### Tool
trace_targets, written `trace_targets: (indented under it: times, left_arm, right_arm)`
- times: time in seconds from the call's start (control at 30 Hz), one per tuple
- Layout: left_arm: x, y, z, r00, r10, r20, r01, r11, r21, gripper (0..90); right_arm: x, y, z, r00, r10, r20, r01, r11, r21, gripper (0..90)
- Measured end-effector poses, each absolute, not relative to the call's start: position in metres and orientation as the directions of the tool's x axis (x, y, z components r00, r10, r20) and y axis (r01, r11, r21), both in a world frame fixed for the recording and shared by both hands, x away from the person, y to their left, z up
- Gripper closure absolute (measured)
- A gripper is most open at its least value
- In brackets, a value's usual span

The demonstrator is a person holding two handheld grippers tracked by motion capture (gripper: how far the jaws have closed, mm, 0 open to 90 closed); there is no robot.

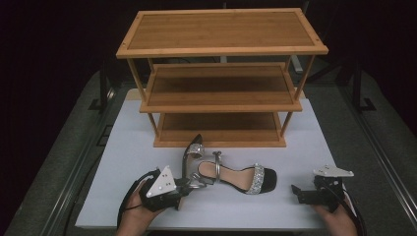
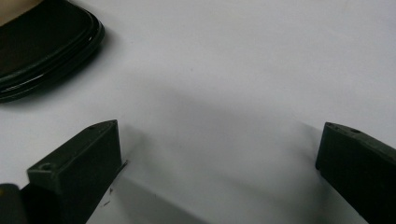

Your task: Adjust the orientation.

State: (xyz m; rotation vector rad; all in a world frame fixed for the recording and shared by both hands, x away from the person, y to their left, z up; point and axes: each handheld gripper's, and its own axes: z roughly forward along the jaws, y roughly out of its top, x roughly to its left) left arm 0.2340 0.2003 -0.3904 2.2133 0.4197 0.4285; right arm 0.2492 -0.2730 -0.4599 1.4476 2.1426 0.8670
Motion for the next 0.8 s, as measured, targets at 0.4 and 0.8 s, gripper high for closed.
trace_targets:
  times: [0.4, 0.8]
  left_arm:
    - [0.228, 0.219, -0.379, 0.873, 0.455, 0.178, 0.152, -0.599, 0.786, 82.3]
    - [0.217, 0.250, -0.374, 0.859, 0.483, 0.169, 0.160, -0.568, 0.807, 82.4]
  right_arm:
    - [0.249, -0.273, -0.460, -0.376, 0.927, 0.008, 0.670, 0.266, 0.693, 0.0]
    - [0.249, -0.273, -0.460, -0.376, 0.927, 0.008, 0.671, 0.266, 0.693, 0.0]
